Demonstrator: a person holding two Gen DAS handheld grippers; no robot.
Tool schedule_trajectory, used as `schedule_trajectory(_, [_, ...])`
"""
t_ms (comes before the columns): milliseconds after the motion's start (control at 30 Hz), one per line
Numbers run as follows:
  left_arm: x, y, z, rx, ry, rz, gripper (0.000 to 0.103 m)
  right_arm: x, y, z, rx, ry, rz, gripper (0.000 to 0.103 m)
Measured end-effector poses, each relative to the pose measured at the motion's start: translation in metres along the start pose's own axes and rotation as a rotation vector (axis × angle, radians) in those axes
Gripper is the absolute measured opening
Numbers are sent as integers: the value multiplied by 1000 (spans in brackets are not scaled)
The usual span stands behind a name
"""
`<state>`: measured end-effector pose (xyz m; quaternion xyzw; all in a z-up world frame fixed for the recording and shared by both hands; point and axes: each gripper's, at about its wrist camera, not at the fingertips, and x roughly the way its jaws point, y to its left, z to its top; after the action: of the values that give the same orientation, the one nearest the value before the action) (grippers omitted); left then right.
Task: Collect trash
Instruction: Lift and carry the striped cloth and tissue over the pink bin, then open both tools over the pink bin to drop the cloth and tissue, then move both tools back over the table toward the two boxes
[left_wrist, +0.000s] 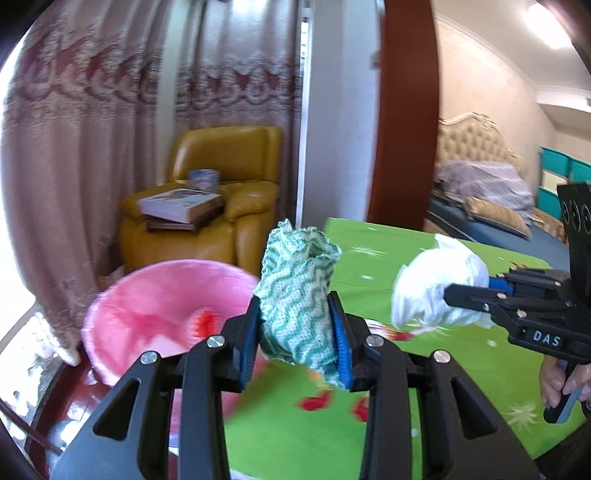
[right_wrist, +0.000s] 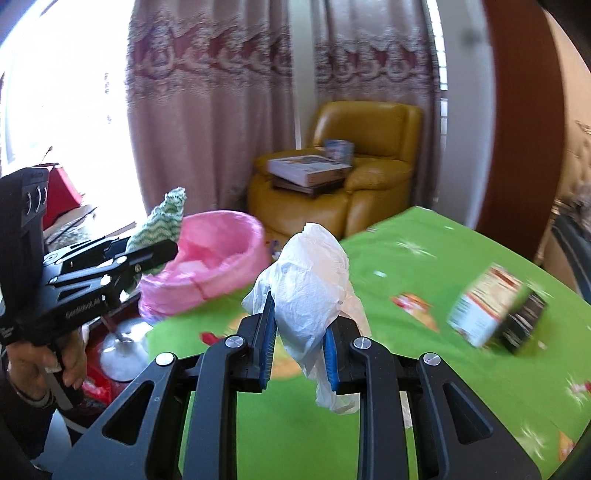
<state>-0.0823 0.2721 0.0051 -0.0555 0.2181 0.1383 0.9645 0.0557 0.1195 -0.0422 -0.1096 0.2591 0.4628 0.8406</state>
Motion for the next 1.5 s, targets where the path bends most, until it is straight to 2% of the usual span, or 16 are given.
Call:
schedule_trajectory(167, [4,56,4,-29,5,71,35,38,29,21,-55,19,53,23])
schedule_trajectory(300, [18,91,5,-53,33,99,35,66,49,37,-104,29,67,23])
schedule_trajectory(500, [41,134,10,-124,63,100,35,104,74,65,-159,30,79,23])
schedule_trajectory(700, [66,169,15,-189,87,83,39,138,89,70,-218,50,95,25])
schedule_trajectory(733, [68,171,16,-189,89,85,46,144,89,69,-222,67,118,33])
schedule_trajectory(767, [71,173,18,-190,92,85,59,149,91,67,-234,81,124,42])
schedule_trajectory(800, [73,176,19,-191,91,93,68,150,92,66,-249,77,107,72])
schedule_trajectory(833, [73,179,21,-195,84,116,80,146,93,63,-265,45,93,83])
schedule_trajectory(900, [70,180,24,-196,74,128,83,140,91,61,-273,34,104,83])
schedule_trajectory(1000, [64,171,25,-156,66,155,89,123,82,57,-255,11,104,83])
schedule_trajectory(1067, [58,162,23,-127,48,181,98,108,74,52,-243,-1,91,83])
schedule_trajectory(1167, [49,138,22,-92,25,200,98,87,58,42,-218,-13,53,83])
schedule_trajectory(1300, [47,94,23,-39,6,171,98,62,31,26,-178,-19,-26,83])
schedule_trajectory(1500, [67,16,27,18,16,60,98,28,-43,-5,-16,-8,-150,83])
